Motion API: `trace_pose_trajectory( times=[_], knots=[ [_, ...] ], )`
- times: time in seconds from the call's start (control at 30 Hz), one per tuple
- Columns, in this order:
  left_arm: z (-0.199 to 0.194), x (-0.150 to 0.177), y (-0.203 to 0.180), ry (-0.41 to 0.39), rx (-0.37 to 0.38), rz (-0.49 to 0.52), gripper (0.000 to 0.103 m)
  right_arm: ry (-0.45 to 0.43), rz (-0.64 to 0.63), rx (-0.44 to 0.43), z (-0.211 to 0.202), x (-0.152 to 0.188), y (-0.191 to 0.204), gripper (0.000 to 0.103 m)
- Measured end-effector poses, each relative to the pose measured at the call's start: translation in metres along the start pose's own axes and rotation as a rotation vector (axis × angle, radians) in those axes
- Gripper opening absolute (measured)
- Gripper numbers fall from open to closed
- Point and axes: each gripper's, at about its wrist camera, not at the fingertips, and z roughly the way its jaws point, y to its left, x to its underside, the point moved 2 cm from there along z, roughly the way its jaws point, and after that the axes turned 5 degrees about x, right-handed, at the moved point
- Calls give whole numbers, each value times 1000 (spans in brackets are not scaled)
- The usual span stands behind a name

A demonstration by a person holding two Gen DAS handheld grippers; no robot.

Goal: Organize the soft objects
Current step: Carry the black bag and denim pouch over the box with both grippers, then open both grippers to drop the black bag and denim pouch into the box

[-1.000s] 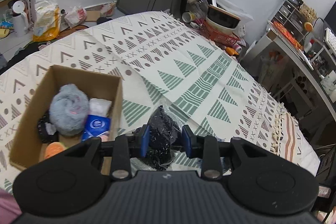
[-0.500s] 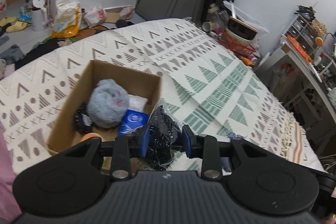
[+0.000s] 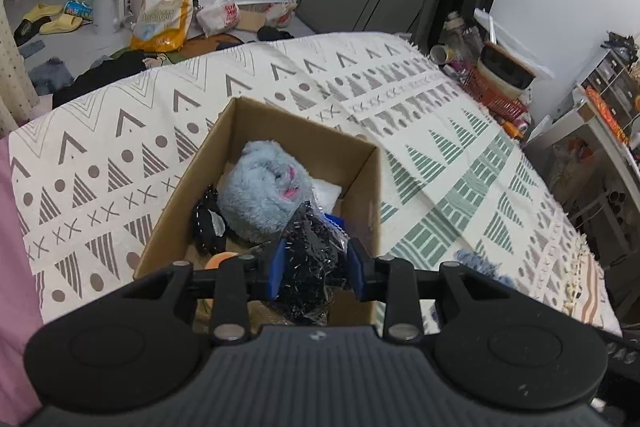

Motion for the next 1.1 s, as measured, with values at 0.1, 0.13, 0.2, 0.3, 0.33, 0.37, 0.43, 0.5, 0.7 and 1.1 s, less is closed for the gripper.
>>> trace_pose_trajectory(
  times=[0.1, 0.13, 0.2, 0.3, 0.33, 0.37, 0.43, 0.5, 0.7, 1.1],
  knots=[
    [11, 0, 8, 34, 6, -27, 33, 9, -7, -4, 7, 0, 10, 11],
    [13, 0, 9, 41, 11, -28, 33, 12, -12, -4, 9, 0, 13, 11],
    [16, 0, 9, 51, 13, -23, 33, 20, -20, -3, 14, 1, 21, 11],
    [18, 0, 10, 49, -1, -16, 37, 34, -37, -3, 21, 3, 33, 11],
    [18, -1, 13, 51, 1, -23, 40, 37, -43, -2, 23, 3, 36, 11],
    [18, -2, 16, 54, 3, -39, 42, 40, -49, 0, 26, 3, 40, 11],
    [17, -4, 23, 56, 15, -72, 44, 44, -60, 5, 30, 3, 46, 11],
    [14, -7, 28, 43, 22, -92, 46, 47, -70, 9, 35, 3, 53, 11],
    [8, -12, 39, 25, 24, -119, 48, 59, -88, 41, 49, 8, 63, 11],
    [3, -14, 44, 9, 31, -107, 53, 74, -100, 110, 43, 10, 72, 18]
  ],
)
